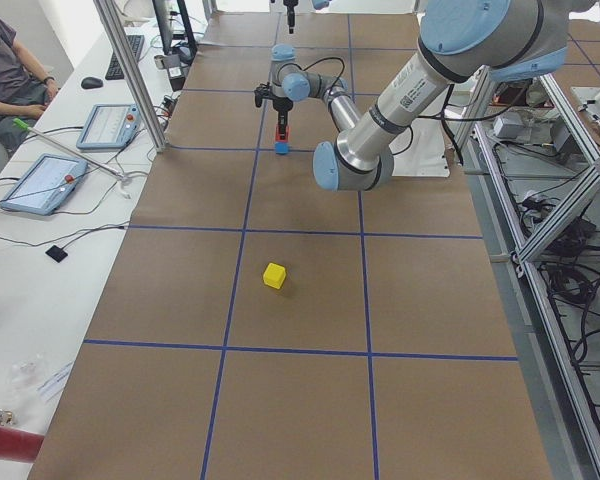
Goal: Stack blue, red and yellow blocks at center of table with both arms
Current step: 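Lower the red cube onto the blue cube and open the left gripper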
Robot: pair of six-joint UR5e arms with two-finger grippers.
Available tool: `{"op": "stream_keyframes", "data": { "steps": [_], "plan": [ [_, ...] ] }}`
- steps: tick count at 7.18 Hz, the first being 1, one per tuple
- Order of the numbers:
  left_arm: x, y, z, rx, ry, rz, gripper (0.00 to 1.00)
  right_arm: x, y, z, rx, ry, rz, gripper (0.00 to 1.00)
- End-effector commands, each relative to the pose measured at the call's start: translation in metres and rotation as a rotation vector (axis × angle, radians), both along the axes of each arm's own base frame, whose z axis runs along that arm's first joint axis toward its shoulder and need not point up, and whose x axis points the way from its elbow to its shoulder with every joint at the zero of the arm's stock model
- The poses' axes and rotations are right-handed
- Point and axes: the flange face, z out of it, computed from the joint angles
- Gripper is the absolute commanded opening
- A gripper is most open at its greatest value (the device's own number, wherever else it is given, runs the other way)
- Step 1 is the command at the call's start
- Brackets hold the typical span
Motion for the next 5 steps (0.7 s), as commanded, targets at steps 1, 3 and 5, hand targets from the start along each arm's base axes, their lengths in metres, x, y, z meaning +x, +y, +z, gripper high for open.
{"op": "stream_keyframes", "data": {
  "steps": [1,3,5],
  "plan": [
    [0.0003,-0.0002,0.0017,0.005,-0.004,0.0,0.0,0.0001,0.0005,0.0022,-0.004,0.001,0.0,1.0],
    [0.0048,-0.0039,0.0031,0.048,0.004,-0.011,0.0,0.0,-0.0001,0.0036,-0.004,0.001,-0.002,1.0],
    [0.0049,-0.0039,0.0044,0.055,0.002,-0.003,0.0,-0.0003,-0.0008,0.002,-0.003,-0.001,-0.001,1.0]
  ]
}}
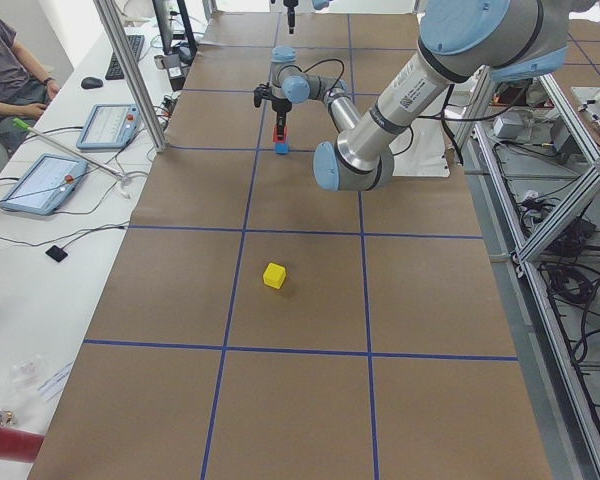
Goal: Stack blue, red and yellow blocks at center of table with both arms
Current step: 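Lower the red cube onto the blue cube and open the left gripper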
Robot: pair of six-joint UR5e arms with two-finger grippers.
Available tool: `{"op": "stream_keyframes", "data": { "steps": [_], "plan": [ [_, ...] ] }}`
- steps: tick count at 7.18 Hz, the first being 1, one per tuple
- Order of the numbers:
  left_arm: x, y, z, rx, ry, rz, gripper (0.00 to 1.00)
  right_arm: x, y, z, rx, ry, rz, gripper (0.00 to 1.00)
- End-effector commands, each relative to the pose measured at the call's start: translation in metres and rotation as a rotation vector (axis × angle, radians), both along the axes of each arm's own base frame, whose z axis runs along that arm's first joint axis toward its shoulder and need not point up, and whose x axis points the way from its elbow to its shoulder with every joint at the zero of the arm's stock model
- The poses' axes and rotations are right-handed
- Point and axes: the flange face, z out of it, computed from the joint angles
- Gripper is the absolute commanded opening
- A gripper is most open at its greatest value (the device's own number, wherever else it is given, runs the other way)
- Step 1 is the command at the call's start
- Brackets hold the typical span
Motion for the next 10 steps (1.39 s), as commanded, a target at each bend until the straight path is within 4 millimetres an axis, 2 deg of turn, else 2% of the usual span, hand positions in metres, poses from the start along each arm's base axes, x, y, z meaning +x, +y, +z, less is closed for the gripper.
{"op": "stream_keyframes", "data": {
  "steps": [1,3,4,5,6,9,10],
  "plan": [
    [0.0,0.0,0.0,0.011,0.001,0.008,0.0,0.0,-0.002,-0.002,0.002,0.0,0.0,1.0],
    [0.0,0.0,-0.001,0.012,0.002,0.008,0.0,-0.001,-0.003,-0.003,0.005,-0.001,0.0,1.0],
    [-0.001,0.0,-0.001,0.015,0.002,0.005,0.11,-0.001,-0.003,-0.002,0.003,-0.001,0.0,1.0],
    [0.002,0.003,-0.001,0.029,-0.007,-0.001,0.48,-0.001,-0.003,-0.003,0.005,-0.001,0.0,1.0],
    [0.004,0.005,-0.001,0.036,-0.011,-0.006,0.99,-0.001,-0.003,-0.003,0.005,-0.001,0.0,1.0],
    [-0.002,0.009,-0.01,0.046,0.005,-0.005,1.0,-0.001,-0.004,-0.004,0.008,-0.002,0.0,1.0],
    [-0.02,0.017,-0.018,0.057,0.033,-0.004,1.0,-0.001,-0.005,-0.005,0.009,-0.002,0.0,1.0]
  ]
}}
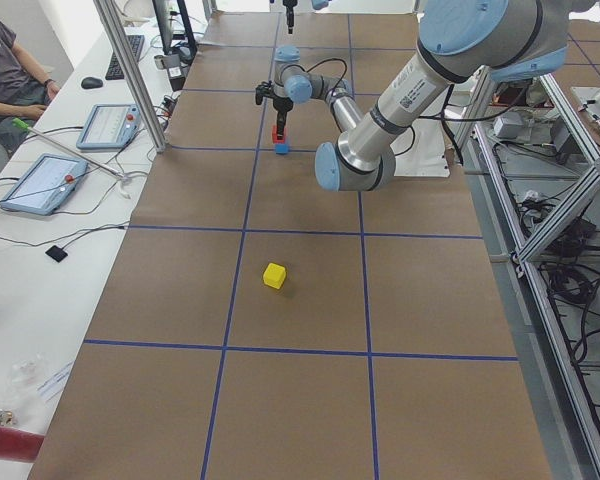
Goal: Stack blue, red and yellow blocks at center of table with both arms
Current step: 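Move the left gripper back toward the yellow cube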
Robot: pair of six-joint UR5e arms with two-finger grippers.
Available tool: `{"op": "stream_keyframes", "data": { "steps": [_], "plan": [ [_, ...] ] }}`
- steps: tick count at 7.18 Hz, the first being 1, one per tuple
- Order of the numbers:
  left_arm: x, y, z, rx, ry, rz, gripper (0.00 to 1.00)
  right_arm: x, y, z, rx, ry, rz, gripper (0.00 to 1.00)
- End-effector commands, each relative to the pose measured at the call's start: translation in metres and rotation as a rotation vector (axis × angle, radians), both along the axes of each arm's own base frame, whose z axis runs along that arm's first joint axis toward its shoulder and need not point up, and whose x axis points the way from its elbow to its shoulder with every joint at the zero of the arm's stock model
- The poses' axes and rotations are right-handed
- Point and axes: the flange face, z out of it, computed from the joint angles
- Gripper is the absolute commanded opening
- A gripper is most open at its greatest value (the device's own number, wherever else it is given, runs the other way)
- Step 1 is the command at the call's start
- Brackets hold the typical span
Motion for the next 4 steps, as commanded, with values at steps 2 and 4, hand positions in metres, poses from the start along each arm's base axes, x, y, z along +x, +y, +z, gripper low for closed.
{"op": "stream_keyframes", "data": {
  "steps": [2,4],
  "plan": [
    [-0.116,0.056,-0.007,0.096,0.005,0.069,1.0,-0.001,-0.002,0.002,-0.003,0.001,-0.001,1.0],
    [-0.221,0.045,0.088,0.192,-0.088,0.109,1.0,-0.003,-0.012,0.002,-0.003,0.001,0.0,1.0]
  ]
}}
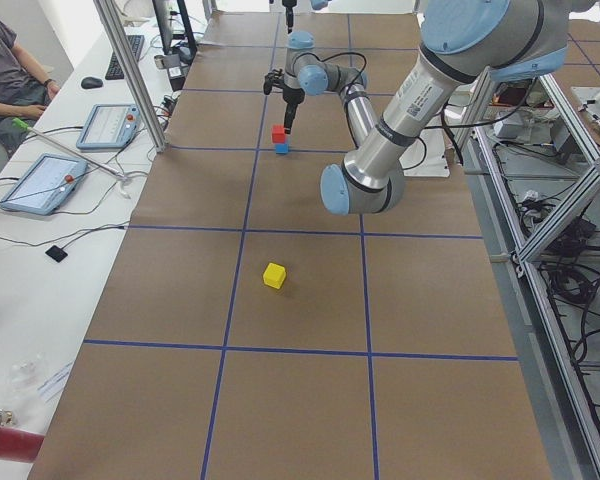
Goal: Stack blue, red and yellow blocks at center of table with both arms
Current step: 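Move the left gripper back toward the yellow cube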
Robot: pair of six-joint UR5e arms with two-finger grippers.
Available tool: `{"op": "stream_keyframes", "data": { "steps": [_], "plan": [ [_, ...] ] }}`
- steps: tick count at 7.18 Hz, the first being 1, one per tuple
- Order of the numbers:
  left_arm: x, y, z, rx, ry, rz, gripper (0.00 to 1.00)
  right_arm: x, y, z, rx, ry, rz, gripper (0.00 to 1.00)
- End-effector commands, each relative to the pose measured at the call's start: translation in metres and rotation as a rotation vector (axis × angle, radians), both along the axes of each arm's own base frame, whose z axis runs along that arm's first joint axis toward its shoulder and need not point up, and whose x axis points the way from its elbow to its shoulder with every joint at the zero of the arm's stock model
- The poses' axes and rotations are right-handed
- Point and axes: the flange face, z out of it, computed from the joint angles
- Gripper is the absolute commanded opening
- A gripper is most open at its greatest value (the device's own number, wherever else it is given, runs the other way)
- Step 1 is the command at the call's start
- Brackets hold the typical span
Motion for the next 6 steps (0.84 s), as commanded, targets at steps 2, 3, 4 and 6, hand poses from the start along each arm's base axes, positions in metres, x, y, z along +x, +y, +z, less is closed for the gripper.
{"op": "stream_keyframes", "data": {
  "steps": [2,3,4,6],
  "plan": [
    [-0.179,-0.053,0.196,0.094,-0.06,0.174,1.0,-0.004,-0.019,-0.004,0.006,-0.002,0.001,1.0],
    [-0.216,-0.077,0.26,0.122,-0.07,0.213,1.0,-0.005,-0.021,-0.003,0.004,-0.002,0.001,1.0],
    [-0.231,-0.081,0.318,0.16,-0.095,0.281,1.0,-0.006,-0.024,-0.006,0.01,-0.004,0.001,1.0],
    [-0.245,-0.06,0.374,0.163,-0.041,0.355,1.0,-0.006,-0.026,-0.007,0.012,-0.004,0.002,1.0]
  ]
}}
